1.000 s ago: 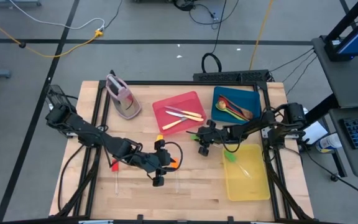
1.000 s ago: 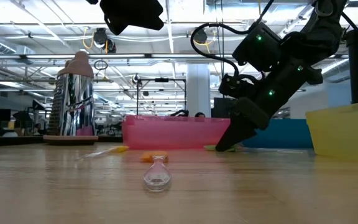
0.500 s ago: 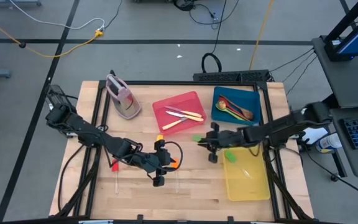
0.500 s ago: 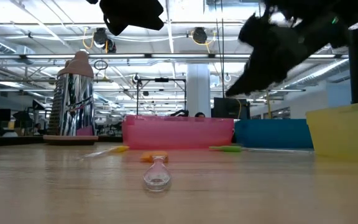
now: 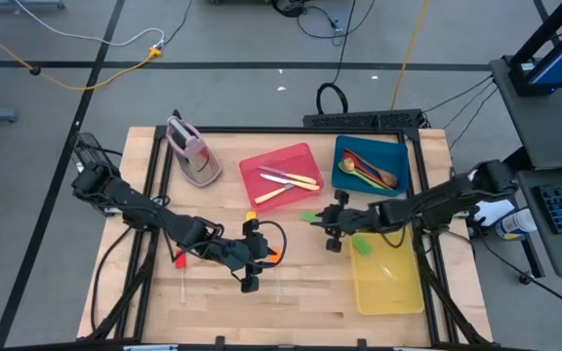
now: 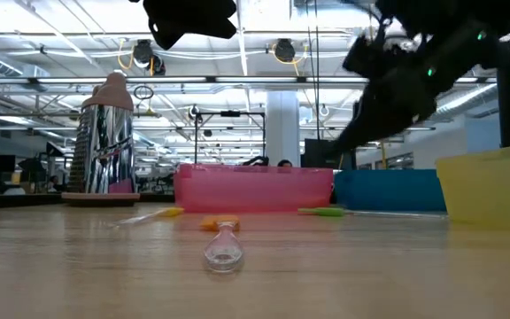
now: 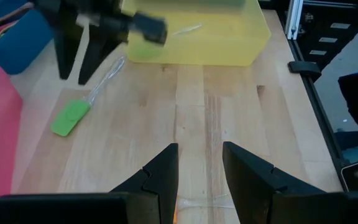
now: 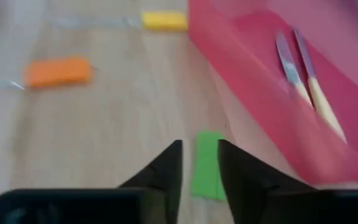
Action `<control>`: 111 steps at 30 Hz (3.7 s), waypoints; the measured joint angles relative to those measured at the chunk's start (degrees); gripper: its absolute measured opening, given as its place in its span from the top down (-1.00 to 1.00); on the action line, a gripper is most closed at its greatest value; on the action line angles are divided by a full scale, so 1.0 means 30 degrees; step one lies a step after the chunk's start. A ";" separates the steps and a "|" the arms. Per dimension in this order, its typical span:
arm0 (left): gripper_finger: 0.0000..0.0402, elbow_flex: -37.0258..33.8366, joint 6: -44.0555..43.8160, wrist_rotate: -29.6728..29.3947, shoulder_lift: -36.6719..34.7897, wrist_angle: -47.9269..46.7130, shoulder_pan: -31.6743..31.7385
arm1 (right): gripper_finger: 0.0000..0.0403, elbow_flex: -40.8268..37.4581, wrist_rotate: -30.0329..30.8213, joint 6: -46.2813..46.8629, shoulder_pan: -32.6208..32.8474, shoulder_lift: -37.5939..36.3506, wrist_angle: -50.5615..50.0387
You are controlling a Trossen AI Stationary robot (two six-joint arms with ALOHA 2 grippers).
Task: Pick & Place Kitchen Items
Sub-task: Put the green spatula into the yellow bin
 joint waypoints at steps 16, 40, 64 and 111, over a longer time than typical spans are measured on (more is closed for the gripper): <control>0.36 0.0000 0.0025 -0.0004 0.0007 0.0087 0.0000 | -0.09 0.0047 0.0647 0.0138 -0.2217 0.6843 0.4812; 0.36 0.0000 0.0011 -0.0004 0.0007 0.0044 0.0000 | 0.86 0.0022 -0.1930 -0.0018 -0.3462 0.6958 0.5440; 0.36 0.0000 -0.0099 -0.0001 0.0007 0.0061 -0.0019 | 0.89 -0.0011 0.1383 0.3842 0.3334 -0.4408 0.2601; 0.36 0.0000 -0.1439 -0.0010 0.0015 0.0188 -0.0182 | 0.89 -0.3162 0.3817 3.0638 1.0843 -0.2954 -1.3649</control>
